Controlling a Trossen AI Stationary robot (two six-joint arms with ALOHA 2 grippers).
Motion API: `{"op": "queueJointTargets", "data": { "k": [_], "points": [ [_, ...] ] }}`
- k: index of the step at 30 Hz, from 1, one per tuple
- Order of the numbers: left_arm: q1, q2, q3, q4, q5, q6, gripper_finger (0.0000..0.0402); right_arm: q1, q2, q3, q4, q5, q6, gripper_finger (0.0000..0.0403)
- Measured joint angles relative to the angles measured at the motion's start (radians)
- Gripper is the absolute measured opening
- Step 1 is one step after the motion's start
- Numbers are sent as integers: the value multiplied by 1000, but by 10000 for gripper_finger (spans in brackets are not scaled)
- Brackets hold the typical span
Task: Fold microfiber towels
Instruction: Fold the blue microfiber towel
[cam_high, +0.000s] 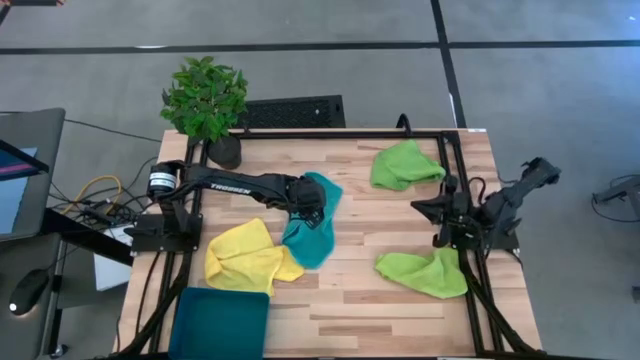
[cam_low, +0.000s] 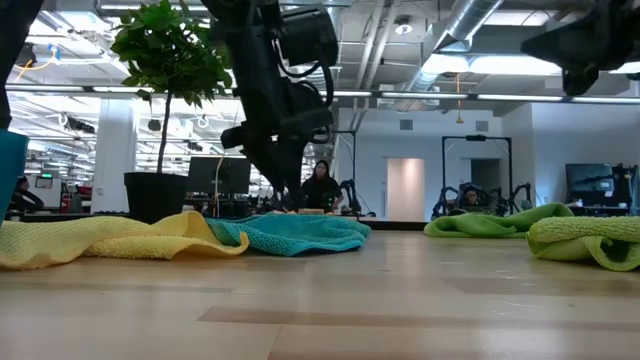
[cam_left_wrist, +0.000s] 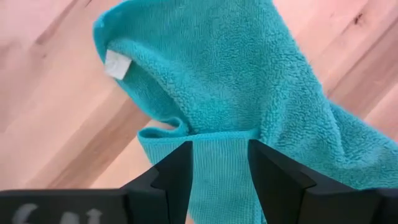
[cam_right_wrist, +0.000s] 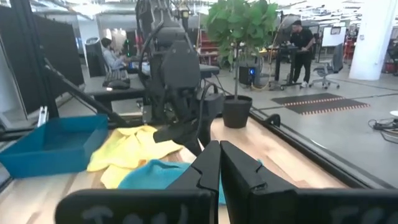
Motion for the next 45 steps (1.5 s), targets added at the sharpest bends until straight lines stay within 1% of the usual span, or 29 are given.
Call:
{"op": "queueJointTargets", "data": {
  "k": [3, 5, 7, 15, 21, 33, 38, 45],
  "points": [
    [-3, 11, -3, -17, 14, 40, 148, 0, 32, 0, 0, 0, 33, 36],
    [-15, 10, -2, -26, 28, 43, 148, 0, 51, 0, -1, 0, 48, 36],
    [-35, 10, -2, -50, 21, 40, 148, 0, 64, 0, 1, 0, 48, 36],
    [-114, 26, -3, -204, 11, -38, 148, 0, 82, 0, 24, 0, 48, 36],
    [-149, 25, -10, -184, 9, -75, 148, 0, 81, 0, 23, 0, 49, 36],
    [-152, 25, -60, -128, -33, -85, 142, 0, 81, 0, 23, 0, 49, 36],
    [-152, 25, -60, -100, 3, -85, 140, 0, 81, 0, 23, 0, 49, 36],
    [-159, 25, -61, -78, 6, -66, 140, 0, 81, 0, 23, 0, 49, 36]
  ]
}}
